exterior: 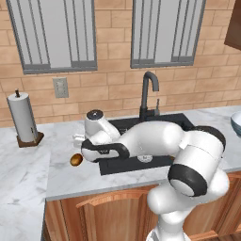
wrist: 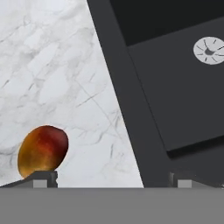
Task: Remove the mango and tangerine from the sink. Then move the bowl and cup from the counter to the sink for washing.
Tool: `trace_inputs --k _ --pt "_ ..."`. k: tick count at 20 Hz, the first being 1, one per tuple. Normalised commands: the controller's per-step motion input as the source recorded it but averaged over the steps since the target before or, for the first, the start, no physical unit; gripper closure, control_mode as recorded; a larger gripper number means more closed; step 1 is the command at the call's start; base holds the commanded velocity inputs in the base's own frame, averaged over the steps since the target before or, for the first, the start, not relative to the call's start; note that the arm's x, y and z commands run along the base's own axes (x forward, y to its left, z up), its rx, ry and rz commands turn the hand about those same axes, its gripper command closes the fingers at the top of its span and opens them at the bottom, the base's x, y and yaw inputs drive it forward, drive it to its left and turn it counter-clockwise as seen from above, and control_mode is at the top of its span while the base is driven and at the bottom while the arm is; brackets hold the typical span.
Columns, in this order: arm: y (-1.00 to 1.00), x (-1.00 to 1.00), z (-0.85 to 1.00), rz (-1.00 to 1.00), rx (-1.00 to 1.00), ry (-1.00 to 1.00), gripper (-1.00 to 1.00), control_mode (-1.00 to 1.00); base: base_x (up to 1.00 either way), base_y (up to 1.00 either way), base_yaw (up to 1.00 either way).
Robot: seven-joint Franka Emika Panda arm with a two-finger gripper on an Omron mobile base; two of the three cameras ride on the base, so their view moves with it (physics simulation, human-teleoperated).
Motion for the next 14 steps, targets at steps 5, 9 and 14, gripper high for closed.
trace_inputs --k 5,9,14 --pt "-0.42 -0.12 0.08 0.0 0.0 -0.05 -1.0 -1.0 0.0 0.0 0.0" --pt "-0.43 -0.13 0.07 0.0 0.0 -0.1 -1.0 -1.0 0.0 0.0 0.0" --pt "-0.42 -0.11 0.07 0.0 0.0 -0.09 -1.0 -1.0 0.0 0.0 0.0"
